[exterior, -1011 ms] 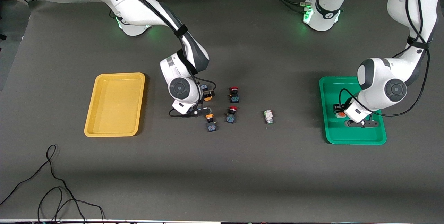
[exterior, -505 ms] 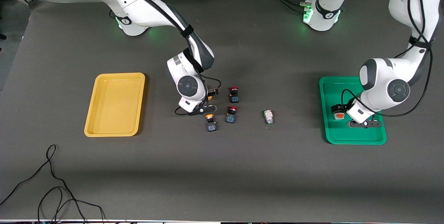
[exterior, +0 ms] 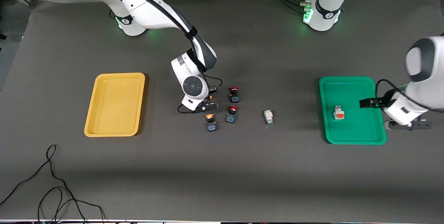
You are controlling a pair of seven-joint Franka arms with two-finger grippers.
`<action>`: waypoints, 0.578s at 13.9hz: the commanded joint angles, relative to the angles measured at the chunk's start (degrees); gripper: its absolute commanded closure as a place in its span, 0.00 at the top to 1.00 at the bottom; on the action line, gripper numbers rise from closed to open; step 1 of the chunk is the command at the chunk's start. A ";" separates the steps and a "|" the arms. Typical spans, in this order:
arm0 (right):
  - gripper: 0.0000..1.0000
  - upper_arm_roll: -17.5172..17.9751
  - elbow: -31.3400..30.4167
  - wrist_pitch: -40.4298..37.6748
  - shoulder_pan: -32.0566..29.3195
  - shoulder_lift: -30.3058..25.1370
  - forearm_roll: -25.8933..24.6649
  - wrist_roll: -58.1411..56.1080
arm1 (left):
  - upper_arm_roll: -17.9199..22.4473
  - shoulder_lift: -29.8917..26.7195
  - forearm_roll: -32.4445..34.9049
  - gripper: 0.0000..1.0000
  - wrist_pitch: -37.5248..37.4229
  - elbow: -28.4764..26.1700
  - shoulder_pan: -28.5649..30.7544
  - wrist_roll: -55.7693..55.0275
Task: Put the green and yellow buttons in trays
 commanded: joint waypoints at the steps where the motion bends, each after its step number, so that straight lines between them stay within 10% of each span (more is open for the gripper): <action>1: 0.00 -0.91 0.09 0.22 1.40 -0.79 -0.71 0.90 | -2.84 1.43 -0.28 0.99 -4.55 5.33 -1.34 -3.33; 8: 0.00 -11.18 0.97 -14.80 1.76 -16.33 -6.17 3.98 | -9.27 3.09 0.15 0.99 1.85 5.16 -14.77 -30.57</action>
